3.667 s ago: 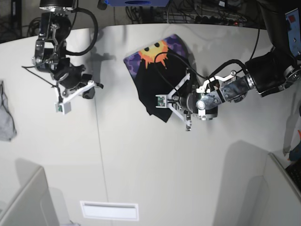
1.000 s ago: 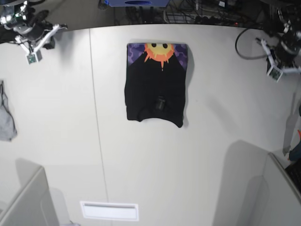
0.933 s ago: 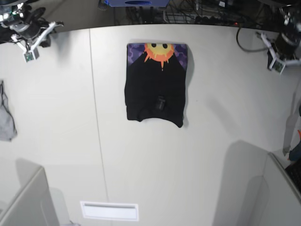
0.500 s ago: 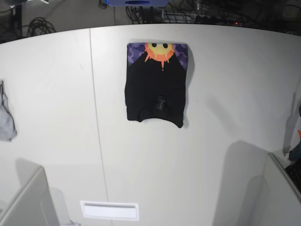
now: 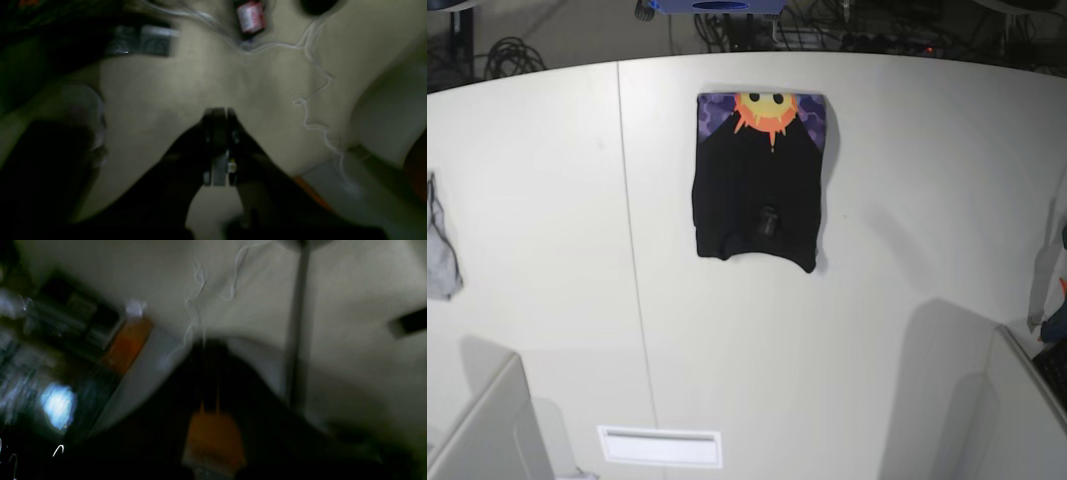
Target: Fold the T-shirt properly
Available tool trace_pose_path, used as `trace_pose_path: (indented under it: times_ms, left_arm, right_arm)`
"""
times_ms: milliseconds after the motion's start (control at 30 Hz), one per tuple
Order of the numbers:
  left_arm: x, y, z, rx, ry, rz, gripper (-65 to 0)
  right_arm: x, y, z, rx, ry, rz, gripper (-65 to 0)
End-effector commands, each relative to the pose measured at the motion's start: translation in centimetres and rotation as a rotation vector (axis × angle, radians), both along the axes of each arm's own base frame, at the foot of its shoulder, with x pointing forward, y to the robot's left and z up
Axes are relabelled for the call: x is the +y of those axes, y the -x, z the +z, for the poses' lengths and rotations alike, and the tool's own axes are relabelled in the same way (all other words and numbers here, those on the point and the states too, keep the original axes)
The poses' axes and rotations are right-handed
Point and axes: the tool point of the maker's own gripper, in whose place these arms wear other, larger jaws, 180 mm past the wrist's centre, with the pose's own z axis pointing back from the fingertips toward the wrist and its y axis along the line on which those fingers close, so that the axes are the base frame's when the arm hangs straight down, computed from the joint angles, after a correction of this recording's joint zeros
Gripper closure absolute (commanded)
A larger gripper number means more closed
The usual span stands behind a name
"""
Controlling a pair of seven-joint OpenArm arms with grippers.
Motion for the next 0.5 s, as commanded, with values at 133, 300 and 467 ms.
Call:
trace_pose_path:
  times_ms: [133,300,467]
  left_arm:
    - [1.7,-5.9,-3.3,-0.075,-0.126,0.048,0.0]
    - [1.2,-6.8,-4.3,-0.046,-0.203,0.174,0.0]
    - [0.6,-7.4,-4.5,-0.067,-0.205,0.180,0.0]
  right_arm:
    - [-1.5,1.2,-5.1,-0.076,0.131,-0.063,0.0]
    - [3.6,-2.3,-6.2,-0.277,-0.016,-0.183,0.0]
    - [3.9,-3.2,-6.5,-0.284,-0.018,-0.178,0.0]
